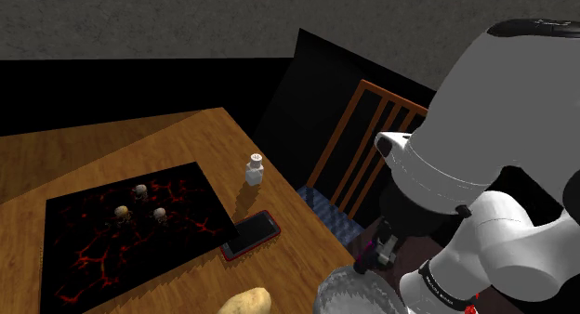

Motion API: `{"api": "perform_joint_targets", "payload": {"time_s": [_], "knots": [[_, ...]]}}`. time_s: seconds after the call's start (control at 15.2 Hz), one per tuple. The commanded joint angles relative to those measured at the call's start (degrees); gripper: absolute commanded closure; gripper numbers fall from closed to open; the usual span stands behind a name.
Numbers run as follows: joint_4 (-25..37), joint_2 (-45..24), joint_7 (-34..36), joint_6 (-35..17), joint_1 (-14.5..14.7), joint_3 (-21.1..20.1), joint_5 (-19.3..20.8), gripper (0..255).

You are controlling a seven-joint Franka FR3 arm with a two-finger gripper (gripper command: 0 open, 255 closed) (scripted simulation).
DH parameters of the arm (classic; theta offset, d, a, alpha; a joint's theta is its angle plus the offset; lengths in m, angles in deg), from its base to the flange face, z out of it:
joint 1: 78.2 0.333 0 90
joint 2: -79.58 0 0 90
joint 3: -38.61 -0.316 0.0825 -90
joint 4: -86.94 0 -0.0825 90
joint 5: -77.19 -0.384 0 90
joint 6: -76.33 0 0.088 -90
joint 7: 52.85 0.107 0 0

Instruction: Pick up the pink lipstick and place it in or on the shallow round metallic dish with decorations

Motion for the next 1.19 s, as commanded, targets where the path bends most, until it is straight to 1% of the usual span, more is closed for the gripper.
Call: {"api": "perform_joint_targets", "payload": {"time_s": [0.0,0.13,0.2,1.12], "knots": [[-1.52,3.12,1.95,1.30,2.01,-0.96,-1.83,255],[-2.21,5.68,4.10,2.80,3.91,-2.02,-3.51,255],[-2.33,6.25,4.64,3.15,4.37,-2.28,-3.90,255],[-11.88,5.36,3.81,-7.39,5.44,-6.75,-7.69,255]]}}
